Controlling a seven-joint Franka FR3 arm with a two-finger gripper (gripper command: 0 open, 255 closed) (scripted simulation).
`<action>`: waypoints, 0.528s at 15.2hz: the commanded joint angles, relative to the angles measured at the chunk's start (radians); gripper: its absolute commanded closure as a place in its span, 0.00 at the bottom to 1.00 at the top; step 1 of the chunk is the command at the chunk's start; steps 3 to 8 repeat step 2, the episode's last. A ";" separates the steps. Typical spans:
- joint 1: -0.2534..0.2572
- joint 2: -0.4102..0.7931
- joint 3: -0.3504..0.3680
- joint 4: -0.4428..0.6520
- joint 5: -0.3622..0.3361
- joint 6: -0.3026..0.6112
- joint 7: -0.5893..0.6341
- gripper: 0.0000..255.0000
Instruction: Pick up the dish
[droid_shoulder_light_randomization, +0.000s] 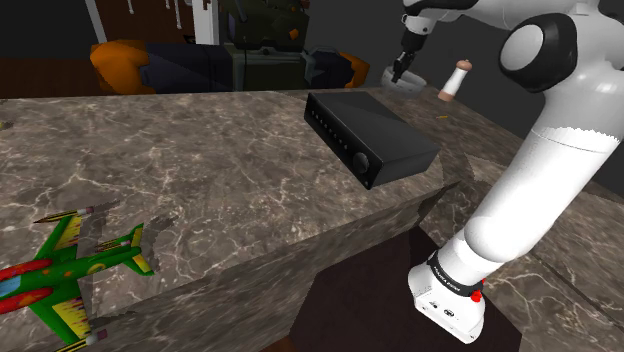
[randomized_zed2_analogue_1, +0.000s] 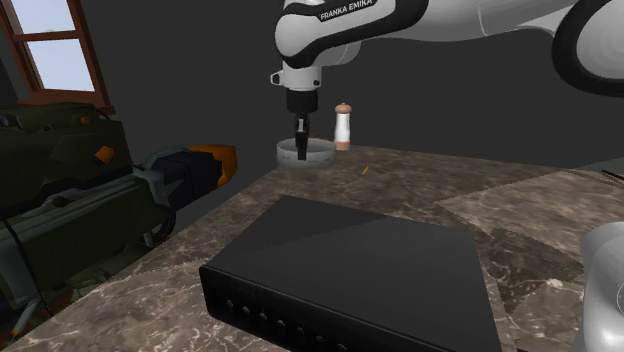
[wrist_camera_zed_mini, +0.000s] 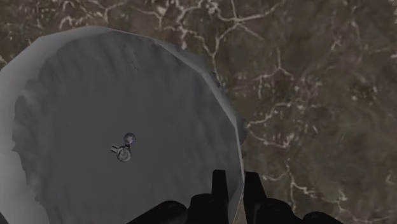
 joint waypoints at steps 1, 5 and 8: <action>0.000 -0.003 -0.001 0.012 -0.001 -0.014 0.000 1.00; 0.000 -0.003 -0.001 0.012 -0.001 -0.014 0.000 1.00; 0.000 -0.003 -0.001 0.012 -0.001 -0.014 0.000 1.00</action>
